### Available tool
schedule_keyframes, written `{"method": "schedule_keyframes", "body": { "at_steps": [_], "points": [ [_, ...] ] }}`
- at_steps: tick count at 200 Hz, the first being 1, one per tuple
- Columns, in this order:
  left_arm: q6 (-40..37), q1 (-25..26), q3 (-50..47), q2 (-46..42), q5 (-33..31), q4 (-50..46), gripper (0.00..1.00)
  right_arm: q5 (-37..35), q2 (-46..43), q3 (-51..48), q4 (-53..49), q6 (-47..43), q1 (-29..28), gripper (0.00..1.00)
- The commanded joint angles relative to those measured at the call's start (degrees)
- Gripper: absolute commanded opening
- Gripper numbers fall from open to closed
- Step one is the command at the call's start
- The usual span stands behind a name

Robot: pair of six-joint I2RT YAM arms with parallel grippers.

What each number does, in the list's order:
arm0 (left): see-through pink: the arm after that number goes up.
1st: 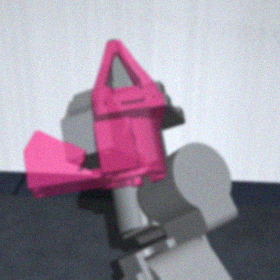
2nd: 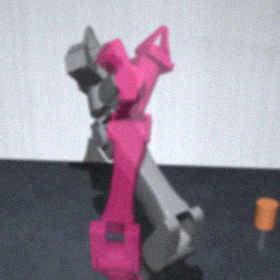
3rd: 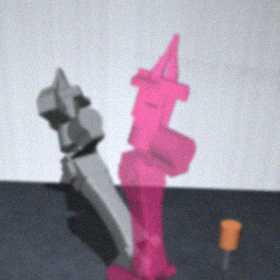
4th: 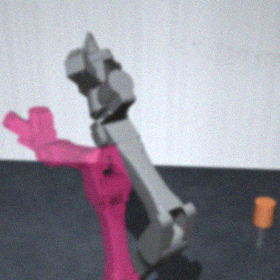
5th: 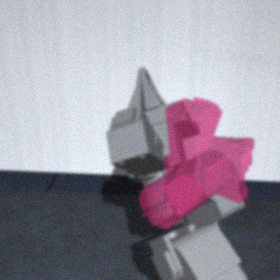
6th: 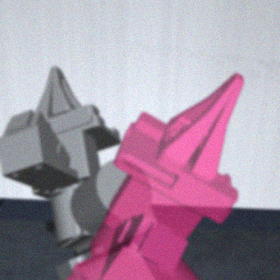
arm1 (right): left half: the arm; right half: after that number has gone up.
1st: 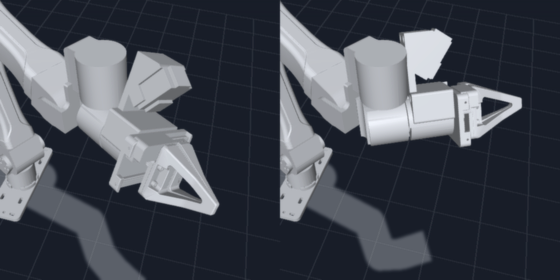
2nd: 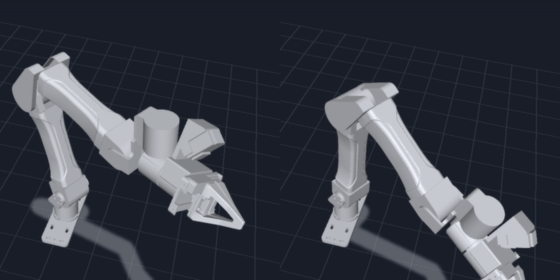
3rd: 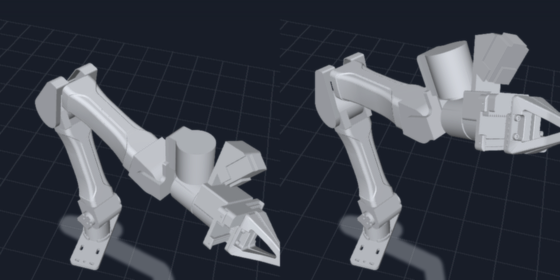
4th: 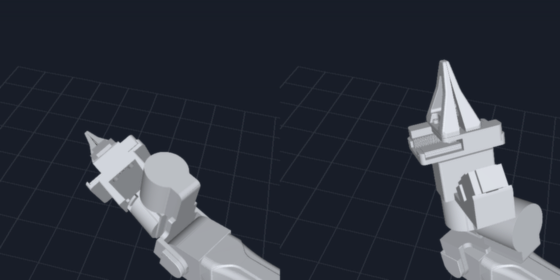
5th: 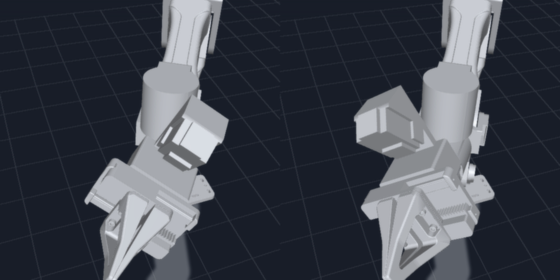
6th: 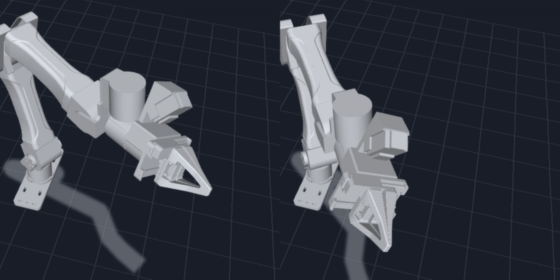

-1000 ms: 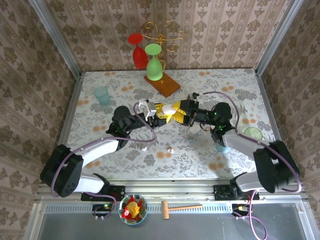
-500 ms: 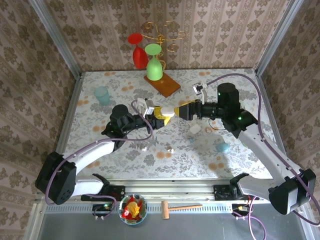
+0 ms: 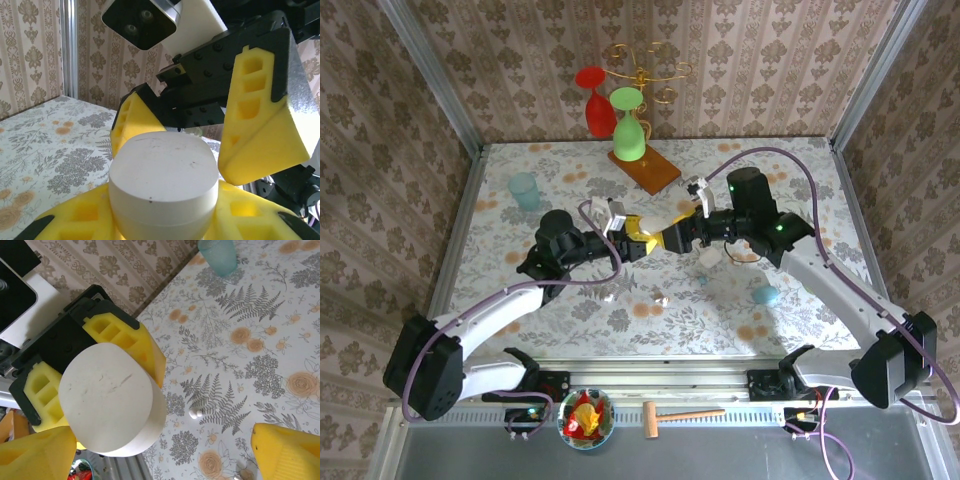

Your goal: Insert wireless bluetooth earbuds into charging case

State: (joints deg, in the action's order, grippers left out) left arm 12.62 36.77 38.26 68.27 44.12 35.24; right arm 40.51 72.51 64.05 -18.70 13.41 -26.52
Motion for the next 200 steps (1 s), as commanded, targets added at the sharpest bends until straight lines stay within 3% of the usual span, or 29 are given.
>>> {"method": "schedule_keyframes", "body": {
  "at_steps": [1,146,200],
  "points": [
    [-1.59,0.58,1.65,-2.08,1.47,0.04,0.16,-4.15,0.17,2.99,-0.14,-0.28,0.02,0.90],
    [-6.86,1.19,-0.64,-3.41,2.65,0.86,0.16,-7.03,0.71,3.75,3.96,5.22,0.66,0.89],
    [-8.40,1.01,-0.69,-2.67,-1.12,1.36,0.16,-2.34,-2.47,2.07,6.59,5.08,0.86,0.93]
  ]
}}
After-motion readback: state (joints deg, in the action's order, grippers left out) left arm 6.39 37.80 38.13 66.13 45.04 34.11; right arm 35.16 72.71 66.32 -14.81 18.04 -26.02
